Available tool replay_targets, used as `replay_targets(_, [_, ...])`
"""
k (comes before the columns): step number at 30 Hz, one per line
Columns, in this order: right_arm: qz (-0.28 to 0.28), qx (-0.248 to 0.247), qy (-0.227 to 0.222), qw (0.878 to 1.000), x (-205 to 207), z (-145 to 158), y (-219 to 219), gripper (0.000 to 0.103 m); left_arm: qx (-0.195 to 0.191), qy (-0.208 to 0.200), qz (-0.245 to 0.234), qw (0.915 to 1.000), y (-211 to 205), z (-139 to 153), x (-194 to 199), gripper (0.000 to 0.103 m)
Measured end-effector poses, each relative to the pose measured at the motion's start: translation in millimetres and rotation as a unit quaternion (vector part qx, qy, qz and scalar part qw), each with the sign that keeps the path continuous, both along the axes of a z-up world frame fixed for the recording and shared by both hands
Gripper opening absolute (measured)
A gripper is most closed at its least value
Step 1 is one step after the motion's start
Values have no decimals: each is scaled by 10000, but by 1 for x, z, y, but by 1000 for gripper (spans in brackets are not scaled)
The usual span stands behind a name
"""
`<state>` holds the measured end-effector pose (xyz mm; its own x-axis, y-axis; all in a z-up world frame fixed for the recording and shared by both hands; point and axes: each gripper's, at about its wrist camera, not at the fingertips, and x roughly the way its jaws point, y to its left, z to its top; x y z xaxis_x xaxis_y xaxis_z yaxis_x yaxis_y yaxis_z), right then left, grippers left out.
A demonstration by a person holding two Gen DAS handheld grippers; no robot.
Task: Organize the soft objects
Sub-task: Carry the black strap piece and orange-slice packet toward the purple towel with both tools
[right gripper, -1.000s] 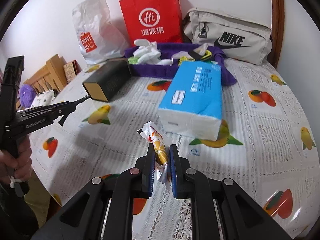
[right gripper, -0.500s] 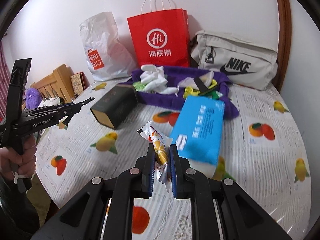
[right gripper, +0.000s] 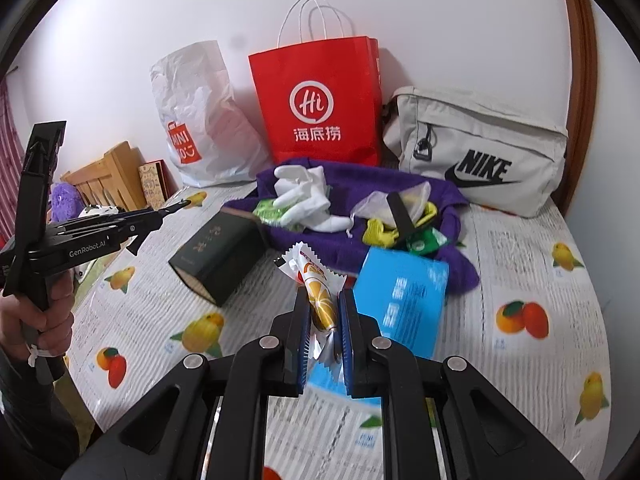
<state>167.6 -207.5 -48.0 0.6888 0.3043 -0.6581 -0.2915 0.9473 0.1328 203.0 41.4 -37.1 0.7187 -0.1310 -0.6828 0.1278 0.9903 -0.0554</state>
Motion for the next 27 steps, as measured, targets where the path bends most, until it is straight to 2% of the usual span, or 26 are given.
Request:
replay_targets(16, [-189, 66, 30, 9998, 80, 1, -10, 13, -287, 225, -189, 9992, -2, -3, 72, 20])
replay_targets(23, [-313, 6, 129, 9994, 125, -9, -21, 13, -471, 419, -205, 9978, -4, -10, 112, 20])
replay_targets(27, [-415, -34, 249, 9988, 153, -18, -28, 13, -450, 518, -206, 9974, -7, -16, 134, 20])
